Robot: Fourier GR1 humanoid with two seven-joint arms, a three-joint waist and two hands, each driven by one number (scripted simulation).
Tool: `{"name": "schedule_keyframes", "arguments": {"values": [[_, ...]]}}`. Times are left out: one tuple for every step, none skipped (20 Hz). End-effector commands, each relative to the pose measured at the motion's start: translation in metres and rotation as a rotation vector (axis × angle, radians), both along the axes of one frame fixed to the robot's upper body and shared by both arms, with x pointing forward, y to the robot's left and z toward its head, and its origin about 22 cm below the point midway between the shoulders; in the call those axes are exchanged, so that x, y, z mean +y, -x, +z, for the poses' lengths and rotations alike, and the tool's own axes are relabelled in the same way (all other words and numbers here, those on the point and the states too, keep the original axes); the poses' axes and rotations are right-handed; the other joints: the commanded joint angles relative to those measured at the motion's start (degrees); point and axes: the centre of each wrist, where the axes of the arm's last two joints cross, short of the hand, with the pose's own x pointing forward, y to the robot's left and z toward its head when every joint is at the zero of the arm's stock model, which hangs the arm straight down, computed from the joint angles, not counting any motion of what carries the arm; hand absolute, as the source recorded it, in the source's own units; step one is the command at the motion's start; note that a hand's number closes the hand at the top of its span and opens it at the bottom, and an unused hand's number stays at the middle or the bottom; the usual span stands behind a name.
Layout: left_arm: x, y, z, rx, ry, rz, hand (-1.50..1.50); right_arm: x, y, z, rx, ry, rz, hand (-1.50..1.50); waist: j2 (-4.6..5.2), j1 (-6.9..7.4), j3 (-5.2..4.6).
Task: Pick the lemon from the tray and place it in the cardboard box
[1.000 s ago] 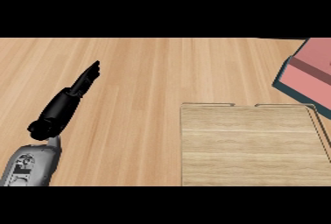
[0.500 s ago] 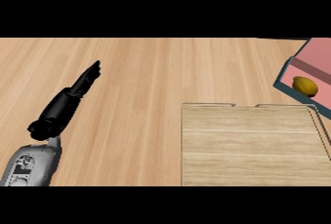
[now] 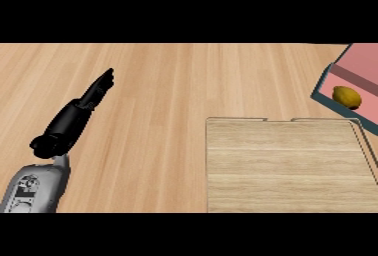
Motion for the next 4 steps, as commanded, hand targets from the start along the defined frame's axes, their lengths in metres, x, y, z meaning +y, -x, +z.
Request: {"name": "schedule_keyframes", "arguments": {"values": [[-0.007,0.004,-0.001,-0.005,-0.001,-0.021,0.0,-0.015,0.014,-0.006,0.004,-0.2,-0.099,-1.5,0.4,1.09,0.05],[0.002,0.0,-0.002,0.002,-0.012,-0.017,0.0,-0.007,0.006,-0.003,-0.009,-0.22,-0.127,-1.5,0.55,1.31,-0.01],[0.001,0.004,-0.003,-0.018,0.004,0.003,0.0,-0.022,0.02,-0.009,-0.047,-0.23,-0.154,-1.5,0.68,1.32,0.09],[0.003,0.003,-0.001,-0.011,-0.004,-0.009,0.0,-0.036,0.03,0.005,-0.07,-0.221,-0.162,-1.5,0.72,1.27,0.11]]}}
